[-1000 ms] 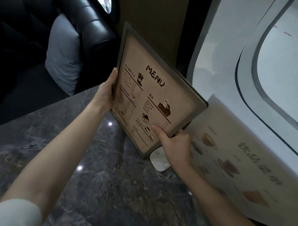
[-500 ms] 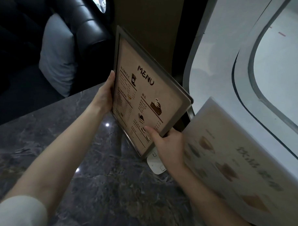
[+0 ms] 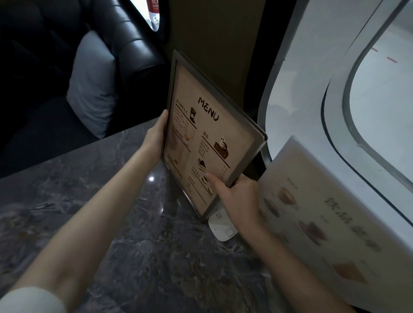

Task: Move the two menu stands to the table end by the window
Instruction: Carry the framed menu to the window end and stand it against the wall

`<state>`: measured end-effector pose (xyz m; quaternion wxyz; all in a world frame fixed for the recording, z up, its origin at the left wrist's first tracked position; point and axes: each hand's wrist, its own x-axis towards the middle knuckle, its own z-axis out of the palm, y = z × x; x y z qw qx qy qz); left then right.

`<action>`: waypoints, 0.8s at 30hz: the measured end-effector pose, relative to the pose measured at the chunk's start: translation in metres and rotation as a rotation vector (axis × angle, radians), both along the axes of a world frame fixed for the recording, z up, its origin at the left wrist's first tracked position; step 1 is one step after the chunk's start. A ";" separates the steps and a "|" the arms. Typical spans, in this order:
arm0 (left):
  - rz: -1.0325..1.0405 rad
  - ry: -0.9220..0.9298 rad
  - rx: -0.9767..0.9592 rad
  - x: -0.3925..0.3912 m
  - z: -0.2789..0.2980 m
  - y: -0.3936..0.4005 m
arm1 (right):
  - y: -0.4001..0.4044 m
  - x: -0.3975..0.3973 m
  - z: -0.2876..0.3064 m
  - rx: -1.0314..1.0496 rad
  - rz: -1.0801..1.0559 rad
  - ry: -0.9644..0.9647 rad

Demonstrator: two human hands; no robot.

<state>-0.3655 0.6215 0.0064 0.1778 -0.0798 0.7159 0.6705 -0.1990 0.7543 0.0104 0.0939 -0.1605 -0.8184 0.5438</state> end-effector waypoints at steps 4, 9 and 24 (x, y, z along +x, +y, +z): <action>-0.065 0.076 -0.240 0.026 -0.005 -0.003 | 0.006 0.002 0.007 0.129 0.086 -0.079; -0.183 -0.008 -0.436 0.057 -0.003 -0.002 | 0.011 0.008 0.023 0.351 0.309 -0.413; -0.159 -0.028 -0.288 0.126 0.006 -0.008 | 0.000 0.010 0.173 0.655 0.605 -0.108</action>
